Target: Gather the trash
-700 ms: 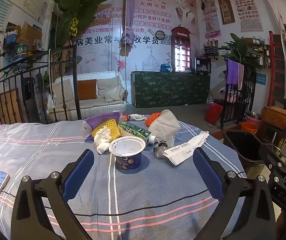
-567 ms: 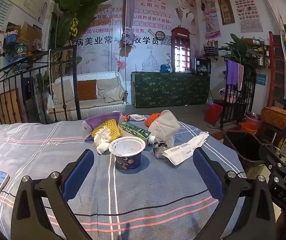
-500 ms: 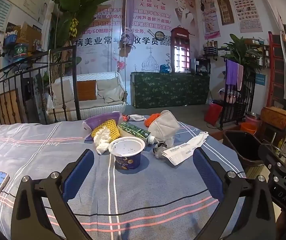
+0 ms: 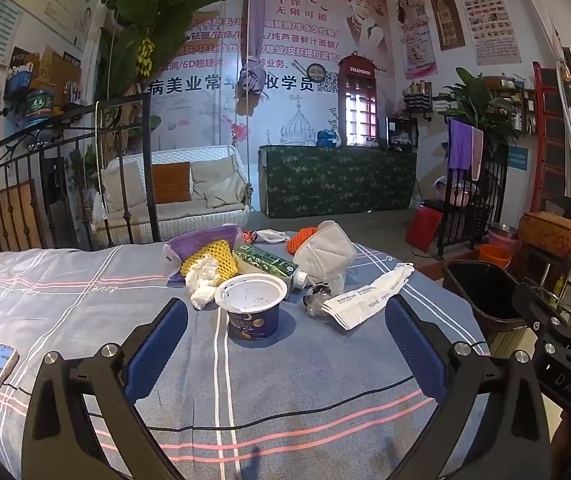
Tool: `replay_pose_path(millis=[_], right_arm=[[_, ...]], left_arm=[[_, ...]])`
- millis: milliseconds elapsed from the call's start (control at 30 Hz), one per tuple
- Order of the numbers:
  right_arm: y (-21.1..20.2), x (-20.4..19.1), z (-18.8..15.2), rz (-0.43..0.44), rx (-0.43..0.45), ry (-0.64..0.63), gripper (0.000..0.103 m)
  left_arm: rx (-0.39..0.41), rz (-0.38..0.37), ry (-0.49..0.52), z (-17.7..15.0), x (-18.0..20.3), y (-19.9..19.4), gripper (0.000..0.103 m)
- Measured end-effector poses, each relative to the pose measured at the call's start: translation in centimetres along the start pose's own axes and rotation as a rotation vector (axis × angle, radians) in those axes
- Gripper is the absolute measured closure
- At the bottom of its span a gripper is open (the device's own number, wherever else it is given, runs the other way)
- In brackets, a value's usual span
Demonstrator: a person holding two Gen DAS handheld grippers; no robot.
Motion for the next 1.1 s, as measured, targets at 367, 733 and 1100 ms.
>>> replay_pose_path(millis=[367,733,1100], right_arm=[[0.05,0.16,0.13,-0.003,0.0,0.003,0.005],[0.06,0.34,0.0,-0.004,0.0,0.009,0.005],[-0.05,0.44,0.03,-0.001,-0.002,0.011,0.005]], left_arm=[[-0.001,0.001,0.001,-0.1,0.02,-0.09,0.005],[0.001,0.001,0.006,-0.08,0.12,0.0,0.005],[0.002,0.002,0.006,-0.03,0.21,0.03,0.005]])
Point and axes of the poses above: each gripper's, at about its wrist camera, not at the fingertips, and y roughly the way its jaws point, x to its right, z to its top, the point moved 5 cm from there along y, roughly the way its jaws point, and after that the axes turned 6 degrees about x, right-handed, at the moved point
